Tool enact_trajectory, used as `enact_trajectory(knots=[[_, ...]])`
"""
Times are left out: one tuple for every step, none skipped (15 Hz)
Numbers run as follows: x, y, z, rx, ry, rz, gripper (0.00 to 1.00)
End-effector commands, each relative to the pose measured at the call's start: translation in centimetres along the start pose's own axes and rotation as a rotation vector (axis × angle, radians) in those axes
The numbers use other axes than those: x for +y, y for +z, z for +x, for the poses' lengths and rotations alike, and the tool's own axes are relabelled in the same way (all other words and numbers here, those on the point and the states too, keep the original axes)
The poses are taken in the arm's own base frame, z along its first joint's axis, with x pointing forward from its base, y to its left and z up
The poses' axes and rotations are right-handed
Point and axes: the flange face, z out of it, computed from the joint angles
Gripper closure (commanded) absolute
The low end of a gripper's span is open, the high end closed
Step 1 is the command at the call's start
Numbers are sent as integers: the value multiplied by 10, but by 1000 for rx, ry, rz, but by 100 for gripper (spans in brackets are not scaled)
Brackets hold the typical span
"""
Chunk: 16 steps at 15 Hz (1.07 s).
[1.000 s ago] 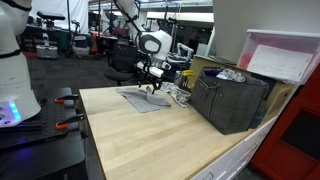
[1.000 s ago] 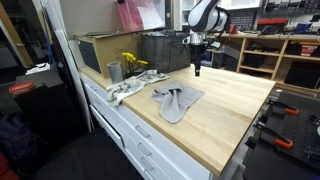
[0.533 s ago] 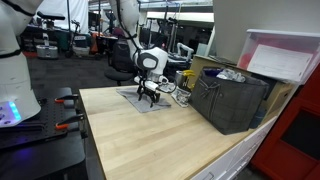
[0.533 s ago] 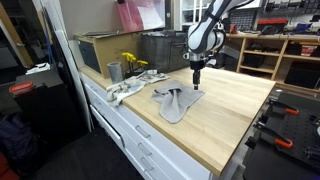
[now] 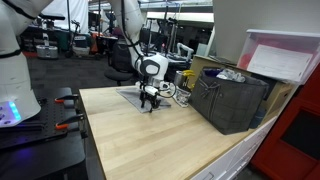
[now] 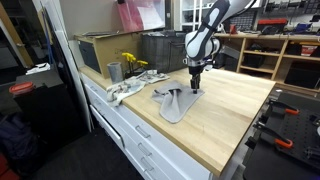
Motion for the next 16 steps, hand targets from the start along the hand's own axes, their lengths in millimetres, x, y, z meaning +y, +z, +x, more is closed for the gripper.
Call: enact_trajectory(knots=[[2, -2, 3, -21, 43, -7, 59], [3, -4, 3, -20, 52, -5, 67], [5, -9, 2, -21, 63, -7, 74], [8, -13, -1, -23, 73, -13, 81], [12, -15, -7, -31, 94, -25, 90], [16, -16, -12, -40, 109, -32, 97], [23, -16, -22, -58, 135, -45, 100], [30, -15, -31, -75, 159, -53, 100], [39, -14, -44, -98, 188, -66, 100], [47, -13, -54, -119, 213, -78, 99], [57, -11, -67, -146, 237, -92, 99], [65, -11, -78, -171, 254, -101, 99], [73, -8, -89, -197, 269, -113, 99], [79, -8, -98, -222, 282, -122, 99], [85, -7, -108, -248, 290, -130, 99], [90, -6, -116, -272, 299, -141, 99]])
